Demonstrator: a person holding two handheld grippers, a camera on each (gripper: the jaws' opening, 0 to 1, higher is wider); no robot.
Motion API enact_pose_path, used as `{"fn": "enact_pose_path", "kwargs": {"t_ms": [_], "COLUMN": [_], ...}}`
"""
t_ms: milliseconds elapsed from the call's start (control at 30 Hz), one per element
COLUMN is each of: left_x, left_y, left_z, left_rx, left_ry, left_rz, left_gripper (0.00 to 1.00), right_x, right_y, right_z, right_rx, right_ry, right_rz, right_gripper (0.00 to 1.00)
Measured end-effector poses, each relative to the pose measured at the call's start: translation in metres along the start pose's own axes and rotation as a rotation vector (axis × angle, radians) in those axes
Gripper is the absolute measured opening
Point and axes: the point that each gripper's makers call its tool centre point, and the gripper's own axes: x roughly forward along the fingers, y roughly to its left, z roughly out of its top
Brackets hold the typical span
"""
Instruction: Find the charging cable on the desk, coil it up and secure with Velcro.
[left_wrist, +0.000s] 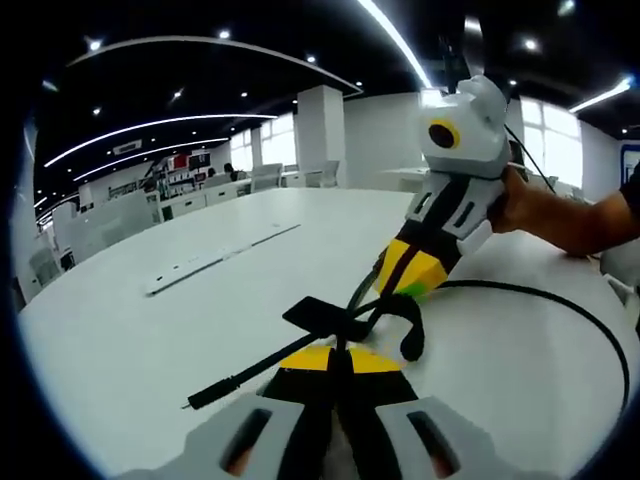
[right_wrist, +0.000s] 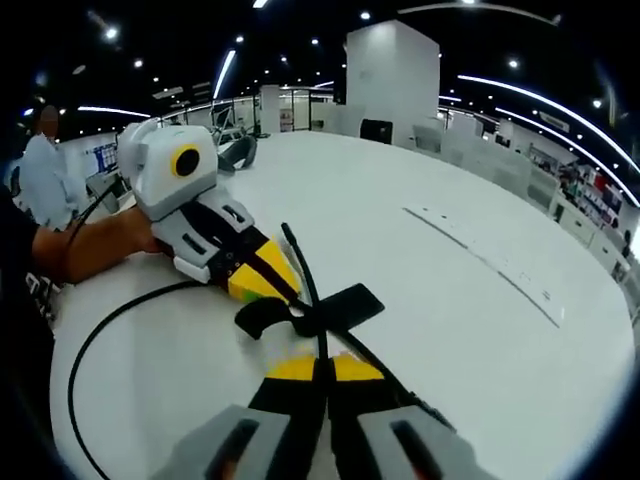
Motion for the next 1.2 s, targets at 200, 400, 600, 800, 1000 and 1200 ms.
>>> {"fn": "enact_pose_path", "kwargs": {"t_ms": [200,400,600,800,1000,1200], "left_x": [-0.001,-0.002,-0.003,-0.003,-0.004,-0.011], "left_y": [0.001,-0.005,-0.007,-0.008,-0.003,-0.004], "left_z": [0.000,0.000,0.000,0.000,0.000,0.008], "left_rx": [0.005,0.017,0.010,-0.002,0.024,0.009], "left_ry": [0.000,-0.004,-0.010,-0.016,-0.013,-0.037], "left_rz": [-0.002,-0.015,-0.028,-0.021,0.004,0.014], "left_gripper": [0.04,0.04,0.04,0.05,0.08,0.09], "right_x": [0.002,0.003,0.003,0.003,0.004,0.004], "right_y": [0.001,0.002,0.003,0.005,0.006,0.005], "right_z": [0.000,0.002,0.002,0.002,0.001,0.001], "right_rx": [-0.004,0.002,-0.001,-0.001,0.000,0.002], "right_ry": [0.002,-0.003,-0.004,-0.006,-0.006,-0.005], "right_rz": [0.001,0.000,0.003,0.005,0.005,0.005], "right_gripper": [0.04,0.04,0.04,0.04,0.04,0.04]}}
